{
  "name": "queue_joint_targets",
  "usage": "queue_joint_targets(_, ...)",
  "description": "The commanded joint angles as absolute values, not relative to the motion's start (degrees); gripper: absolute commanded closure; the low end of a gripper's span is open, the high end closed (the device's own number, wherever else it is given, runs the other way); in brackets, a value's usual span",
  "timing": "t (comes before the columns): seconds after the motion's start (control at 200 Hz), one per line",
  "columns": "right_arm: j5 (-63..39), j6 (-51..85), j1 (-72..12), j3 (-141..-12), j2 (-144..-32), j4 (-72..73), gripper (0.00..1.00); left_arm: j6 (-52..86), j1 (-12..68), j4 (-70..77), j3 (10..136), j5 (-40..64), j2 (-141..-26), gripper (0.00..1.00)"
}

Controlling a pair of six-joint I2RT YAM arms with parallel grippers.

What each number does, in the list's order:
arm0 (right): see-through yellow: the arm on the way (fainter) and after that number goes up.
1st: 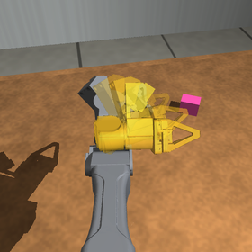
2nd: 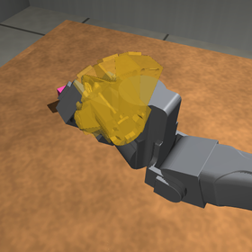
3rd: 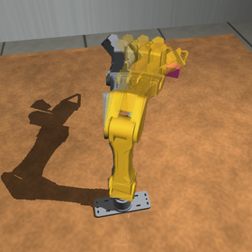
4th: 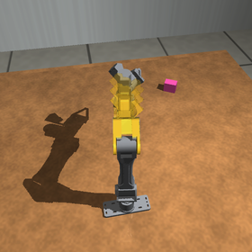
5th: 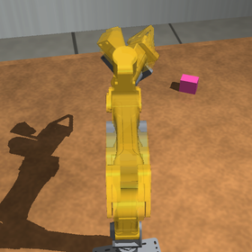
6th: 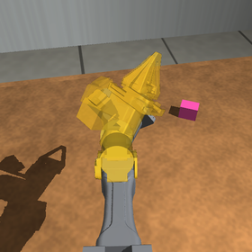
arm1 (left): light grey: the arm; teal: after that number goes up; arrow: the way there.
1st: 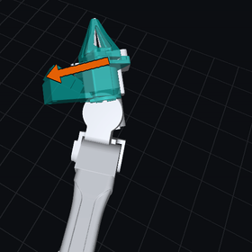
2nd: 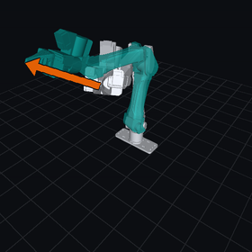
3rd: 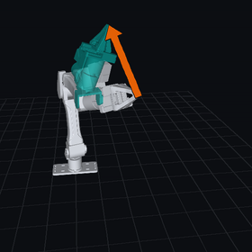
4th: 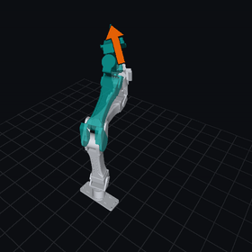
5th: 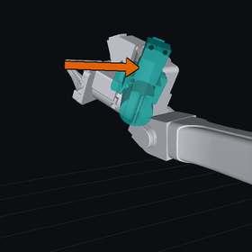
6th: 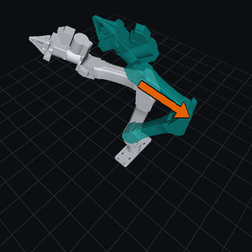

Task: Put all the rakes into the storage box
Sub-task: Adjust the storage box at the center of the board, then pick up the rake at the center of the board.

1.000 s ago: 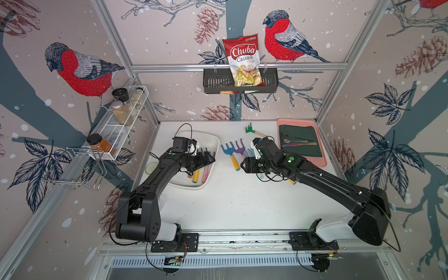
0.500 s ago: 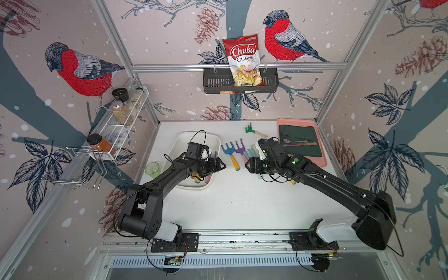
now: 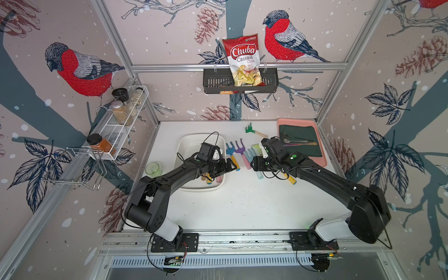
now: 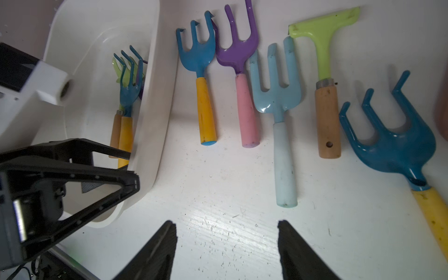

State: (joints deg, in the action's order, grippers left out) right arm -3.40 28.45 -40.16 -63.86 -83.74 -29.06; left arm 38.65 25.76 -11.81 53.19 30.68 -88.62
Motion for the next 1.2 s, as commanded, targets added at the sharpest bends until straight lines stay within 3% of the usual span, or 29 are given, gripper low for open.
queue_joint_targets(0.0, -4.2, 25.7, -40.2, -65.8, -87.2, -27.7, 0.32, 37.9, 25.8, -13.0, 55.0, 27.8, -87.4, 0.05)
queue_joint_targets(0.575, -4.5, 20.5, -42.8, -84.4, -113.6, -28.1, 0.41, 32.9, 12.7, -22.4, 51.3, 29.2, -73.9, 0.05)
queue_joint_targets(1.196, -6.2, 19.0, -43.7, -87.8, -121.7, -27.6, 0.58, 31.8, 9.5, -22.6, 47.3, 31.0, -70.5, 0.1)
